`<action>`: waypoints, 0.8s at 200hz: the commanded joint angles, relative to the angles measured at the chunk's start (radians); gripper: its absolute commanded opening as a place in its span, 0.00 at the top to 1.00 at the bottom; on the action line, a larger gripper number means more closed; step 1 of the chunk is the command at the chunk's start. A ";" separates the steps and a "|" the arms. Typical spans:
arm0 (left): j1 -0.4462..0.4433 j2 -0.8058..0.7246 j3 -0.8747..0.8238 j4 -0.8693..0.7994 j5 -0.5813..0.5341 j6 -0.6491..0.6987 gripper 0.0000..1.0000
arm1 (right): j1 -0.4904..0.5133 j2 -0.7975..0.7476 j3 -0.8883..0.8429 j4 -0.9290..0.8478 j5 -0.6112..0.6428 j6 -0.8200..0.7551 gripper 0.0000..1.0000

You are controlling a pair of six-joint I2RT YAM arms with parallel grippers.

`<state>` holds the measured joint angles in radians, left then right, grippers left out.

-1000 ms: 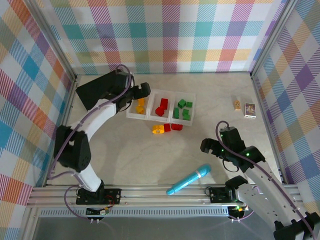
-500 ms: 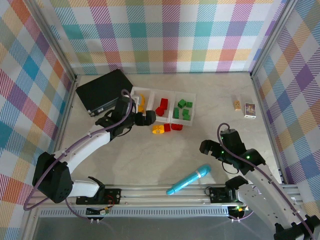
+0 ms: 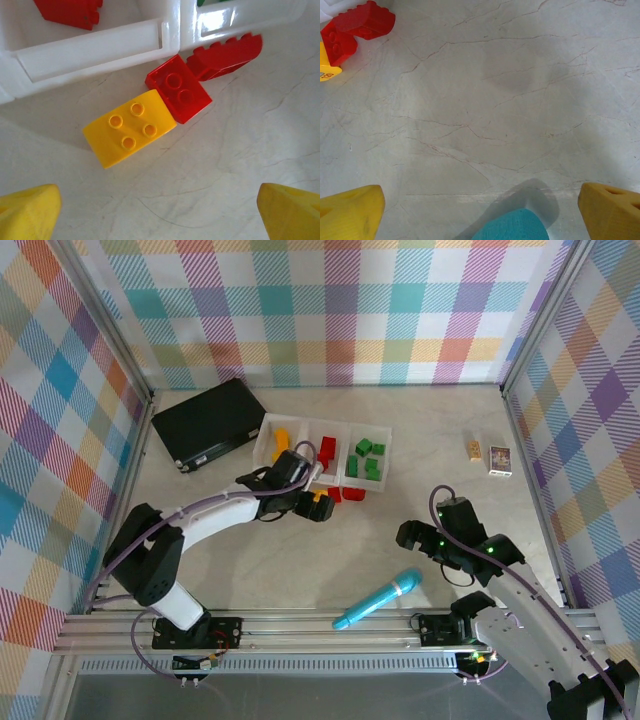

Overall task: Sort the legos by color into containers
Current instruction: Pick up the lego from the center of the table.

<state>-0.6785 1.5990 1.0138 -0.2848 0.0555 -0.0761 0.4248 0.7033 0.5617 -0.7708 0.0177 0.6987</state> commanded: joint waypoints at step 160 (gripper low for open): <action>0.001 0.081 0.169 -0.268 0.023 1.125 0.04 | -0.004 -0.031 -0.009 0.087 0.049 -0.141 0.01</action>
<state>-0.6777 1.6764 1.1584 -0.4686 0.0917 0.8932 0.4248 0.6788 0.5564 -0.7071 0.0471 0.5884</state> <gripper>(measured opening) 0.972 0.990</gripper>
